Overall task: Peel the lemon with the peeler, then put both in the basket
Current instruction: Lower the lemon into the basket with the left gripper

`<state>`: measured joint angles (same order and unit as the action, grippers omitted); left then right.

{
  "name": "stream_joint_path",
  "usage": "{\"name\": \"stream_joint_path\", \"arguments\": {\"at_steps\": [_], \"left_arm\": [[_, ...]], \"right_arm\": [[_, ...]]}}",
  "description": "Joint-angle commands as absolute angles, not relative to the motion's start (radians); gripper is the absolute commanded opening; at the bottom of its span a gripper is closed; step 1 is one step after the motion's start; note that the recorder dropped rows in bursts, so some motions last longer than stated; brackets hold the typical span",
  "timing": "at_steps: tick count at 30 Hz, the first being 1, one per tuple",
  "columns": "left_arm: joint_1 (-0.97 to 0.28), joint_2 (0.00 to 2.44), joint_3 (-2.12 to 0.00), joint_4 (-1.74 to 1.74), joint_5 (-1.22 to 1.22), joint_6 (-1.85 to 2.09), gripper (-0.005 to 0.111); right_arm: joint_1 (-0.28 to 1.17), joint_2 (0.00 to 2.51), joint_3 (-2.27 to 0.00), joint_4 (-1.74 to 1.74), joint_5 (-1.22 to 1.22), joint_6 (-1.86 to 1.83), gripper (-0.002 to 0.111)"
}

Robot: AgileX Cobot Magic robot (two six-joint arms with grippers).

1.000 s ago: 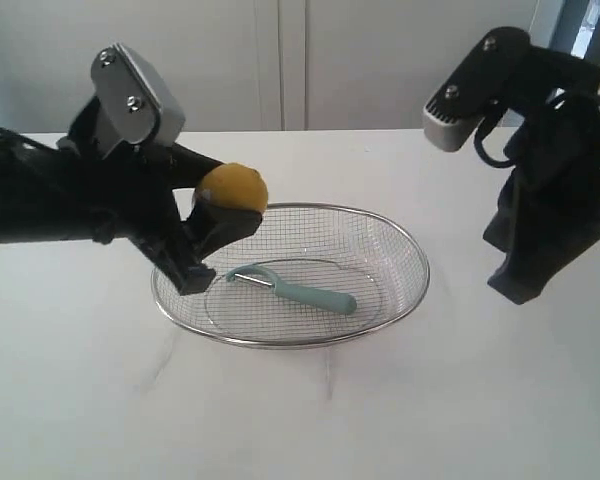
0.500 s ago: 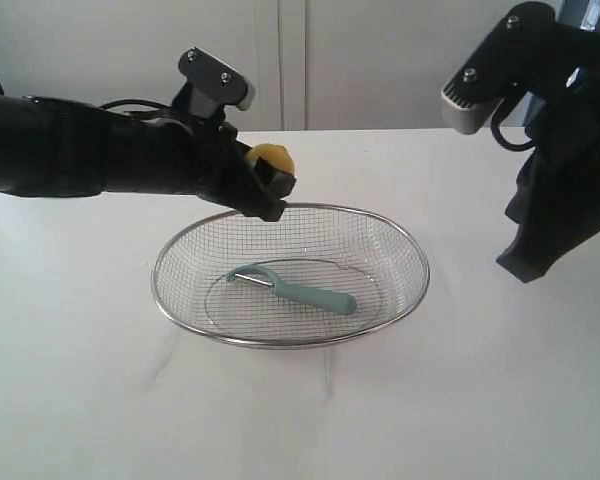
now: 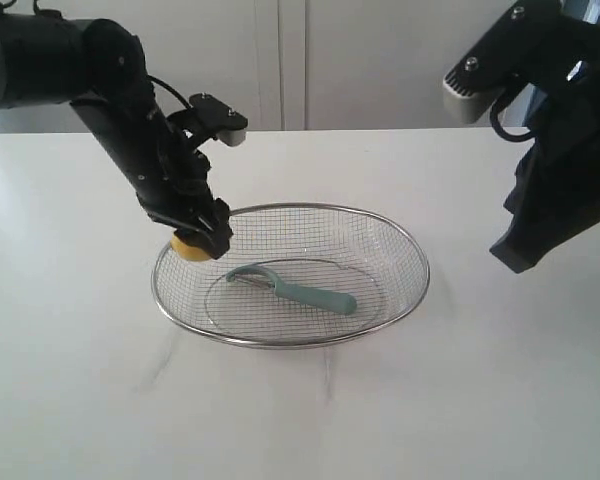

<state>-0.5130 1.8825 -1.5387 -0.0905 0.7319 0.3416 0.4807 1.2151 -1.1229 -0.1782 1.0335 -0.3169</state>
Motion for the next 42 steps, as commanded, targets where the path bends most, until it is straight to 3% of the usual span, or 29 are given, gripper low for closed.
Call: {"name": "stream_joint_path", "arguments": {"at_steps": [1, 22, 24, 26, 31, 33, 42], "left_arm": [[-0.531, 1.887, -1.561, -0.087, 0.747, 0.290, 0.000], [-0.531, 2.053, -1.560, -0.292, 0.725, 0.359, 0.000], [-0.531, 2.053, -1.560, -0.292, 0.725, 0.359, 0.006], [-0.531, 2.053, -1.560, -0.292, 0.725, 0.366, 0.022], [-0.531, 2.053, -1.560, -0.313, 0.725, 0.366, 0.075], [-0.531, 2.047, -1.562, -0.320, 0.725, 0.366, 0.081], [-0.531, 1.950, -1.588, -0.326, 0.735, 0.366, 0.081]], "right_arm": [[0.477, 1.208, -1.126, -0.185, 1.020, -0.309, 0.000], [0.477, 1.208, -1.126, -0.185, 1.016, -0.309, 0.000], [0.477, 1.208, -1.126, -0.185, 1.016, -0.309, 0.000], [0.477, 1.208, -1.126, -0.185, 1.016, -0.307, 0.000], [0.477, 1.208, -1.126, -0.185, 1.016, -0.305, 0.000], [0.477, 1.208, -1.126, -0.185, 1.016, -0.305, 0.000], [0.477, 1.208, -1.126, -0.185, 1.016, -0.302, 0.000]]}}
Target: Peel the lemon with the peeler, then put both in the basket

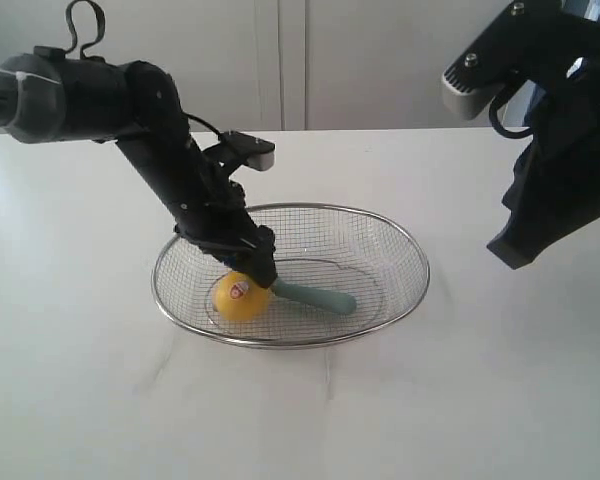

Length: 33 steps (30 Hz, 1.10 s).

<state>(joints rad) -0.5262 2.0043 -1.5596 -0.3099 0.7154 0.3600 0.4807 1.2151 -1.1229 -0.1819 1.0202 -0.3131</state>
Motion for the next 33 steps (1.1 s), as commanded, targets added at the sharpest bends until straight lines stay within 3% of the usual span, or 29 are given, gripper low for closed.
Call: {"name": "stream_joint_path", "arguments": {"at_steps": [1, 8, 15, 25, 33], "left_arm": [[-0.531, 1.934, -1.596, -0.326, 0.735, 0.366, 0.081], [-0.531, 1.797, -1.672, -0.244, 0.822, 0.366, 0.076], [-0.531, 1.605, -1.689, -0.076, 0.965, 0.234, 0.038], [-0.531, 1.324, -1.545, 0.103, 1.006, 0.071, 0.000], [-0.531, 1.058, -1.359, 0.143, 1.016, -0.007, 0.000]], "right_arm": [[0.477, 1.208, -1.126, -0.185, 1.016, -0.302, 0.000], [0.477, 1.208, -1.126, -0.185, 1.016, -0.302, 0.000], [0.477, 1.206, -1.126, -0.185, 1.024, -0.302, 0.000], [0.477, 1.178, -1.126, -0.185, 1.028, -0.302, 0.000], [0.477, 1.148, -1.126, -0.185, 0.993, -0.302, 0.000]]}}
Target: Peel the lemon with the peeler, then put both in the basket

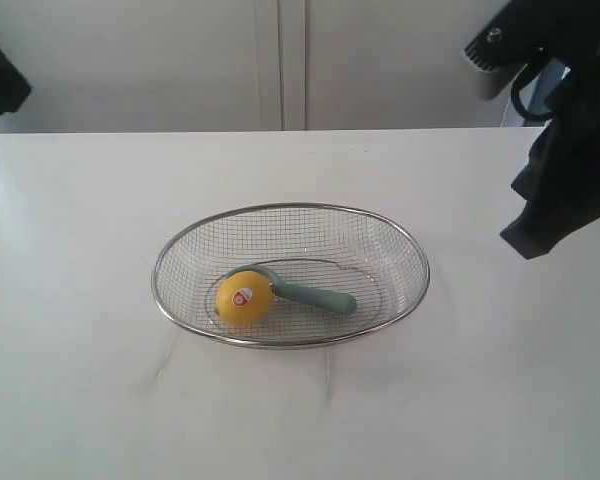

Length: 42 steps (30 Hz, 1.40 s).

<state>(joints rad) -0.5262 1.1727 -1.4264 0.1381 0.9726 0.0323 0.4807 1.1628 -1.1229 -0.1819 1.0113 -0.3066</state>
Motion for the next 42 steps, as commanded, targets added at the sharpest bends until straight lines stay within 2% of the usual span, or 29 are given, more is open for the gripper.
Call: {"name": "stream_joint_path", "arguments": {"at_steps": [1, 11, 15, 21, 37, 42], "left_arm": [[-0.531, 1.024, -1.341, 0.143, 1.039, -0.016, 0.000], [-0.531, 0.626, -1.205, 0.143, 1.131, -0.113, 0.000], [-0.531, 0.530, -1.164, 0.143, 1.126, -0.113, 0.000], [-0.531, 0.501, -1.153, 0.136, 1.136, -0.113, 0.000], [-0.531, 0.491, -1.153, 0.138, 1.129, -0.108, 0.000], [-0.531, 0.489, -1.153, 0.143, 1.129, -0.108, 0.000]], "right_arm": [[0.477, 1.148, -1.126, -0.185, 0.993, -0.302, 0.000], [0.477, 1.140, -1.126, -0.179, 0.977, -0.302, 0.000], [0.477, 1.130, -1.126, -0.177, 0.901, -0.266, 0.000], [0.477, 1.130, -1.126, -0.177, 0.797, -0.257, 0.000], [0.479, 1.130, -1.126, -0.177, 0.795, -0.257, 0.000], [0.452, 1.047, -1.126, -0.139, 0.796, -0.257, 0.000]]}}
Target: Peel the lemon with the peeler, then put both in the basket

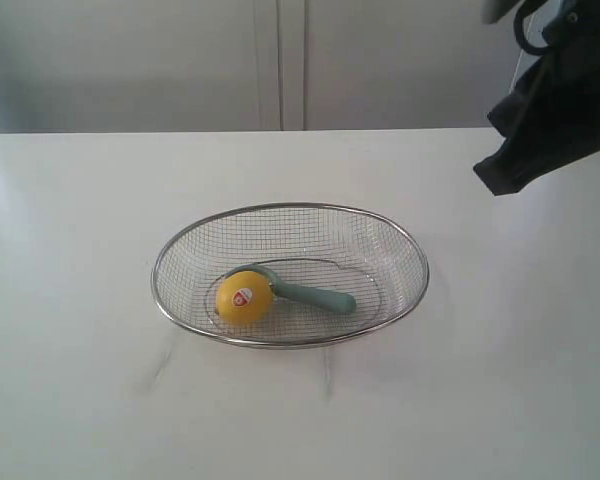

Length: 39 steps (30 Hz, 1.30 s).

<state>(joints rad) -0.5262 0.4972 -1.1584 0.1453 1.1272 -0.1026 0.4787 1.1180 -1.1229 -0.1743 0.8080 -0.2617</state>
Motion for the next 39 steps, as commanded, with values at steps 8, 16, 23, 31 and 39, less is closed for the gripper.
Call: {"name": "stream_joint_path", "arguments": {"at_steps": [8, 16, 23, 31, 39], "left_arm": [[-0.531, 0.489, -1.153, 0.148, 1.129, -0.108, 0.000], [-0.531, 0.489, -1.153, 0.148, 1.129, -0.108, 0.000], [-0.531, 0.489, -1.153, 0.148, 1.129, -0.108, 0.000], [-0.531, 0.489, -1.153, 0.148, 1.127, -0.108, 0.000], [-0.531, 0.489, -1.153, 0.148, 1.127, -0.108, 0.000]], "right_arm": [[0.119, 0.668, -1.126, -0.081, 0.782, -0.257, 0.000], [0.030, 0.386, -1.126, -0.081, 0.782, -0.257, 0.000], [0.030, 0.308, -1.021, -0.081, 0.779, -0.257, 0.000], [0.029, 0.036, -0.811, -0.081, 0.785, -0.257, 0.000], [0.029, 0.000, -0.649, -0.069, 0.779, -0.083, 0.000]]}}
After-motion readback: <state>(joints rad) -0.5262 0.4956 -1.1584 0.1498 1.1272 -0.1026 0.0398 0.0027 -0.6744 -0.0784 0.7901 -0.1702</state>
